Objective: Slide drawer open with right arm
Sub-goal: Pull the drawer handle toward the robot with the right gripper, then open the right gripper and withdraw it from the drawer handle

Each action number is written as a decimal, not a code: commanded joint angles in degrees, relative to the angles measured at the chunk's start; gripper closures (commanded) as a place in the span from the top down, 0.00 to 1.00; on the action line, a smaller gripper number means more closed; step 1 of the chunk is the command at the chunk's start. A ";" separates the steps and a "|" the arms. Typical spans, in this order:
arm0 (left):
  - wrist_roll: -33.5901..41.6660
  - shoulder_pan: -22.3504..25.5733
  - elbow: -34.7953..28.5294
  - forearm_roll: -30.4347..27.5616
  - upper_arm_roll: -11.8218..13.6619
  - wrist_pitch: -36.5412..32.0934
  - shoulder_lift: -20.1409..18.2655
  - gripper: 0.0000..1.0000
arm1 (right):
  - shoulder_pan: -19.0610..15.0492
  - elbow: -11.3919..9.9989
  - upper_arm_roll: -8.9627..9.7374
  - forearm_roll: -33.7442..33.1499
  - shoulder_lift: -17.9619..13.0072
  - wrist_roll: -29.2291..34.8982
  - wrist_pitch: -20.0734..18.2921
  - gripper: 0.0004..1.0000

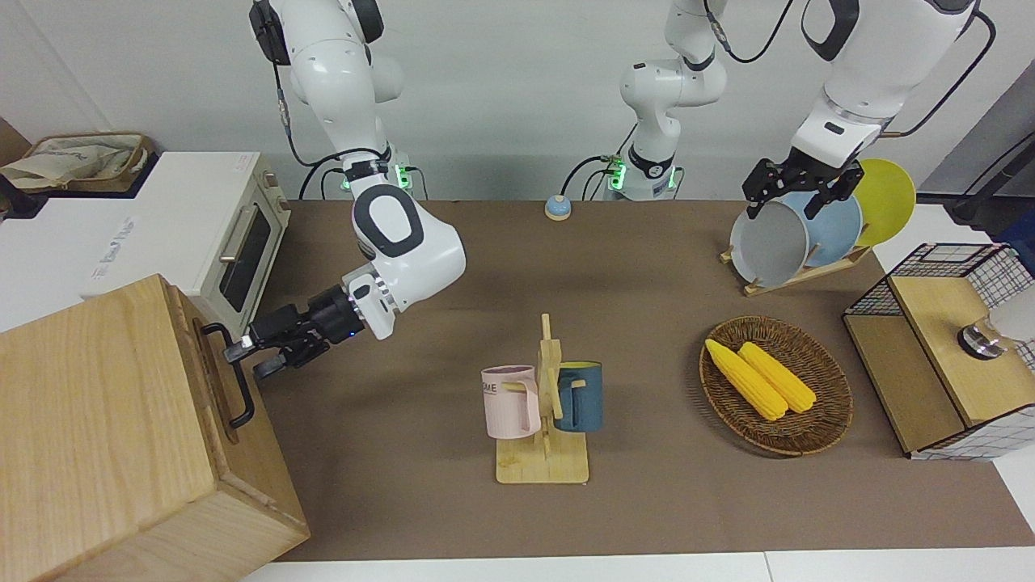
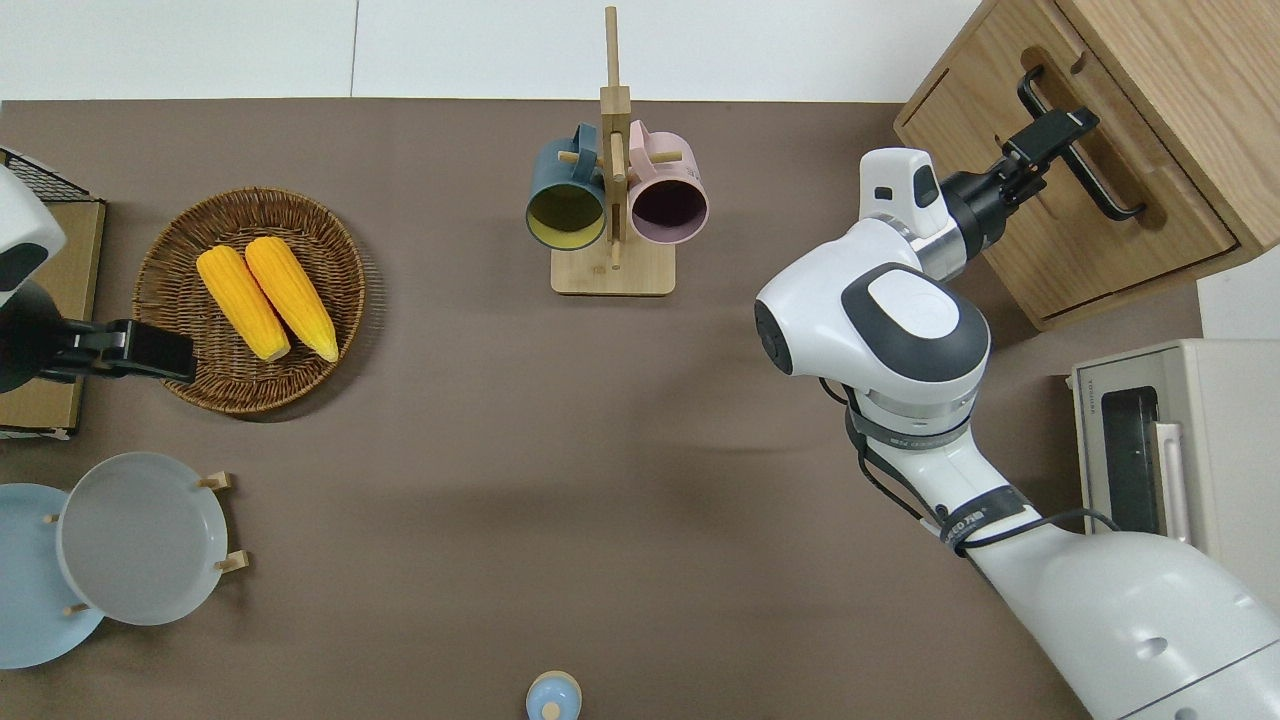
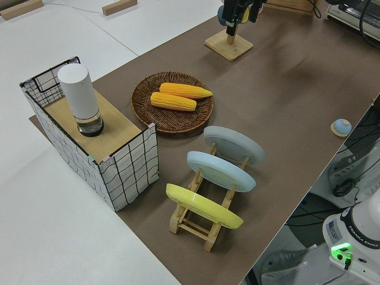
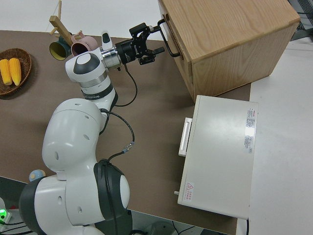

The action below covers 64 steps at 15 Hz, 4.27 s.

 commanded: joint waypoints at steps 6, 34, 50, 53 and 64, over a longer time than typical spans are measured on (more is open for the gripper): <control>0.55 0.22 1.49 0.98 -0.37 -1.13 0.65 0.99 | -0.62 -0.26 -1.33 -1.61 -0.06 3.84 0.56 0.54; 0.55 0.22 1.49 0.98 -0.37 -1.13 0.65 0.99 | 17.73 0.18 -1.16 8.94 0.73 7.27 -18.06 0.00; 0.55 0.22 1.49 0.98 -0.37 -1.13 0.65 0.99 | 25.74 0.97 -1.33 11.76 0.73 9.47 -24.31 0.00; 0.55 0.22 1.49 0.98 -0.37 -1.13 0.65 0.99 | 25.83 0.97 -1.33 11.75 0.73 9.47 -24.31 0.47; 0.55 0.22 1.49 0.98 -0.37 -1.13 0.65 0.99 | 26.09 0.97 -1.42 14.39 0.73 18.78 -23.78 0.99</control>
